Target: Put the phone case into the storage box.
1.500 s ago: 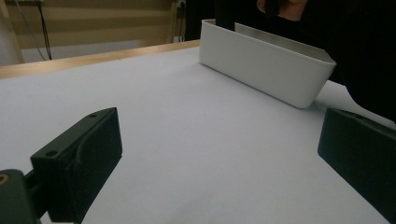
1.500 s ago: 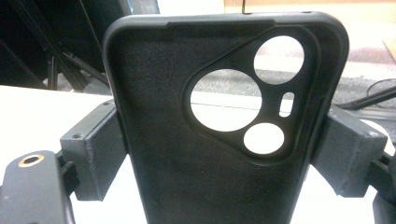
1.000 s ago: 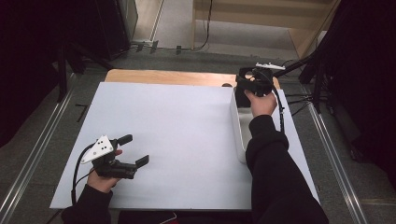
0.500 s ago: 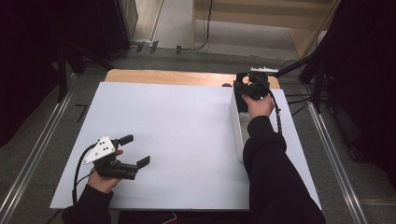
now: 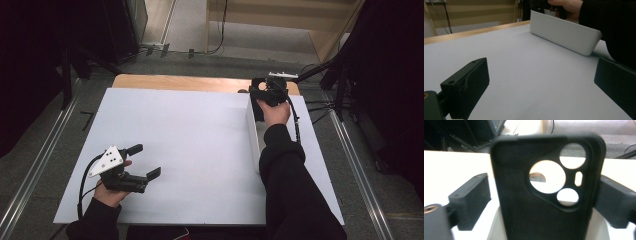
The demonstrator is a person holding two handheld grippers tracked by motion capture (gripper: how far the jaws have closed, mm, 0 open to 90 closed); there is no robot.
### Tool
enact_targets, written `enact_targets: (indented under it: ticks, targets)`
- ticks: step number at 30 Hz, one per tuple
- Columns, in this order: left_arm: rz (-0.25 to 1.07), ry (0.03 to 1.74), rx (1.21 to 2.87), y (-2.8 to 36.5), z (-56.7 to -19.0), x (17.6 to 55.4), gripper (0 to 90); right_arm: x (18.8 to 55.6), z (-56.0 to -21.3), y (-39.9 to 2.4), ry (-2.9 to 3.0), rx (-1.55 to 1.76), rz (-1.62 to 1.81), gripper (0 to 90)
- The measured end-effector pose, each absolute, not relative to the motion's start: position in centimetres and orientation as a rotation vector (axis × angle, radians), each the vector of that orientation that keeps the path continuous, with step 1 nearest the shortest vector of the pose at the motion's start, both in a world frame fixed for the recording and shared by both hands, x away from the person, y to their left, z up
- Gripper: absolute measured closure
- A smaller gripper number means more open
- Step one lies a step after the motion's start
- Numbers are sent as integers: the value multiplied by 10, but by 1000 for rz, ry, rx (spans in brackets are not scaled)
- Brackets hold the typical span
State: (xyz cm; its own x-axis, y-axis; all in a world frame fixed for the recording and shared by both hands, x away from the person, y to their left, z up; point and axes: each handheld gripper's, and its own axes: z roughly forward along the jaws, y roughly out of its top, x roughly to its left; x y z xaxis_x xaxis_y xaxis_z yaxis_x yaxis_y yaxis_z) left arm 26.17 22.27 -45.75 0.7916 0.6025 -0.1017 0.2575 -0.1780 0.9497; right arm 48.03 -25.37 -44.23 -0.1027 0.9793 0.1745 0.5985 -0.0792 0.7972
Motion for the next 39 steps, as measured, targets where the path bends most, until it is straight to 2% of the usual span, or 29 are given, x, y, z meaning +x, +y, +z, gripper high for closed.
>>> enact_targets:
  ticks: [16, 28, 39]
  targets:
    - [336, 661, 1760, 221, -458, 264, 0, 470, -425, -258, 1690, 1643, 1080, 0]
    - [319, 655, 1760, 218, -458, 267, 0, 450, -398, -257, 1659, 1580, 1175, 0]
    - [309, 658, 1782, 216, -458, 270, 0, 429, -392, -251, 1685, 1536, 1225, 0]
